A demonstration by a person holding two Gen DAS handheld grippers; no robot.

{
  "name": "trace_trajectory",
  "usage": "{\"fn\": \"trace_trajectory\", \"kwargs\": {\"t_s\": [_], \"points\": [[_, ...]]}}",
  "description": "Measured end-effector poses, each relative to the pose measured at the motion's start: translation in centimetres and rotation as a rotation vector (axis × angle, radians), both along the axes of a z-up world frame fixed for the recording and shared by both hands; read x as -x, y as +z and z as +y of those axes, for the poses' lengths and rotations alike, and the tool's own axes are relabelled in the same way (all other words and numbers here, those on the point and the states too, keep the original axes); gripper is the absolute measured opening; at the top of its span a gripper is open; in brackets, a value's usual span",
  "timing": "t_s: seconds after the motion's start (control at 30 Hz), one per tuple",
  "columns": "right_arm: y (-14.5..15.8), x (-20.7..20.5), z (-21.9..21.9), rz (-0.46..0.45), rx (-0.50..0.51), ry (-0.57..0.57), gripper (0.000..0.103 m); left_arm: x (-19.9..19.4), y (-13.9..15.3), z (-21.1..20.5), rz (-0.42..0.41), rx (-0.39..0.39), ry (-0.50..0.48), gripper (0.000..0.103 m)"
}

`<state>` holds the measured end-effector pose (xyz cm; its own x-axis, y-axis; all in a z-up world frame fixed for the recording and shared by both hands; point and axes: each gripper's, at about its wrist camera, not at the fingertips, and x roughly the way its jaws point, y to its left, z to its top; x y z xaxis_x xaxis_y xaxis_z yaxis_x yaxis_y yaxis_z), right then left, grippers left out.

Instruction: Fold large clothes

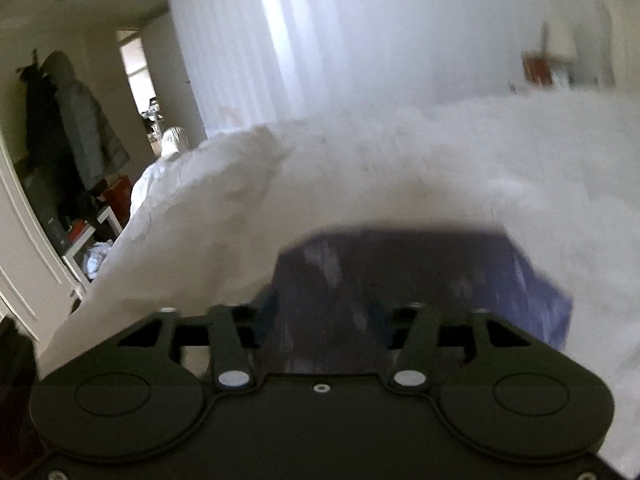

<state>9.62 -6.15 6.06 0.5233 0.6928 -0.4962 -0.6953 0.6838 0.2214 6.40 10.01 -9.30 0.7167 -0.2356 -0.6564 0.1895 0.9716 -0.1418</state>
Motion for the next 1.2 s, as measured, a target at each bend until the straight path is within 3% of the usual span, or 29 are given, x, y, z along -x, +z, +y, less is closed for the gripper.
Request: {"fn": "trace_trajectory", "kwargs": {"t_s": [0.13,0.23,0.43,0.47,0.6,0.63,0.77,0.97,1.07,1.13,1.17,1.2], "points": [[1.6,-1.2,2.3,-0.097,0.038,0.074,0.078,0.0,-0.1,-0.1,-0.007,-0.001,0.001,0.039],[1.7,-1.7,4.5,-0.164,0.12,0.171,0.087,0.1,-0.1,-0.1,-0.011,0.001,0.003,0.039],[-0.4,-2.7,8.7,-0.185,0.343,0.364,0.084,0.1,-0.1,0.0,-0.015,0.007,0.003,0.039],[-0.7,-2.7,9.0,-0.177,0.37,0.393,0.081,0.1,-0.2,0.0,-0.016,0.009,0.004,0.039],[-1.4,-2.6,8.9,-0.126,0.445,0.48,0.017,0.2,-0.2,0.2,-0.015,0.024,0.009,0.039],[-1.2,-2.6,8.5,-0.111,0.432,0.489,0.015,0.2,-0.2,0.3,-0.015,0.03,0.011,0.039],[0.0,-2.1,7.4,-0.18,0.361,0.398,0.007,0.6,-0.1,0.4,-0.023,0.043,0.032,0.039],[-2.4,-6.5,9.6,-0.116,0.281,0.247,0.003,1.0,-0.2,0.9,0.003,0.061,0.081,0.039],[-3.8,-8.3,9.7,-0.036,0.233,0.162,0.003,0.9,-0.2,1.3,0.017,0.082,0.104,0.039],[-3.0,-8.1,8.5,-0.06,0.188,0.104,0.015,1.0,0.0,1.5,0.013,0.099,0.11,0.038],[-2.1,-8.0,7.4,-0.072,0.152,0.08,0.016,1.1,0.0,1.6,0.007,0.104,0.108,0.038],[-1.1,-7.6,6.1,-0.091,0.115,0.051,0.03,1.1,0.1,1.6,0.001,0.11,0.107,0.038]]}}
